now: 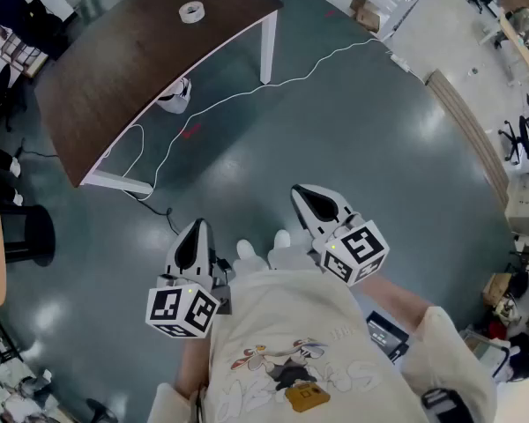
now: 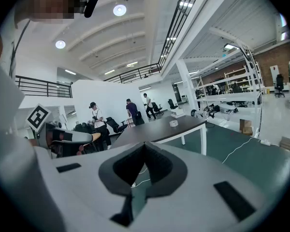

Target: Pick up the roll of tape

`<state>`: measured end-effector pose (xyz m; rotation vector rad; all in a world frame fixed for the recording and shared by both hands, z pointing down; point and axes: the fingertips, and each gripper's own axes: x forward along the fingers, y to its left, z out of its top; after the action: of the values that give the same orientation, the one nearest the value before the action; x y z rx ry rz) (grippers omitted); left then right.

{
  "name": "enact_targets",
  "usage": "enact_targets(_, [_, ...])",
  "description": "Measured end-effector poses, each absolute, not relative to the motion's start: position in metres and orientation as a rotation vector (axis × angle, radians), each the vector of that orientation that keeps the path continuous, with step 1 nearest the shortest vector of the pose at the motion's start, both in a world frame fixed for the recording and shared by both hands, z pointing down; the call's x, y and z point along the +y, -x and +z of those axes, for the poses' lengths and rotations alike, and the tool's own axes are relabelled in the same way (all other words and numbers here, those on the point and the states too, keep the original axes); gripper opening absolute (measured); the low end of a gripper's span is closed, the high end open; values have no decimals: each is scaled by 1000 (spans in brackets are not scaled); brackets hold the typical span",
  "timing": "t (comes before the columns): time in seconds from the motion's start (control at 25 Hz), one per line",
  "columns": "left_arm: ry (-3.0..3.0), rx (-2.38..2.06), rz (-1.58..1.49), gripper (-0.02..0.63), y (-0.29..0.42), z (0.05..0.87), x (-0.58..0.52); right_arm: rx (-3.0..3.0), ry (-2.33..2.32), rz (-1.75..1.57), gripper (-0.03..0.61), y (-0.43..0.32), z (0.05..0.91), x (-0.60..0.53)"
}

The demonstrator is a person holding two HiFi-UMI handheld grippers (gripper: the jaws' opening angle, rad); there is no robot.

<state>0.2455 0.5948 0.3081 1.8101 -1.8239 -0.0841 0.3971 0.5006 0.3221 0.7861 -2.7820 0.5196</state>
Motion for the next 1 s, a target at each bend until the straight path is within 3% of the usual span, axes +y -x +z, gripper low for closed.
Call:
enact_targets(0.68, [-1767, -1881, -74, 6, -278, 308, 549, -2845, -657, 717, 6, -425, 322, 465])
enact_targets(1.0, [-1747, -1929, -60, 6, -286, 310, 529, -2881, -613, 631, 6, -439, 321, 440])
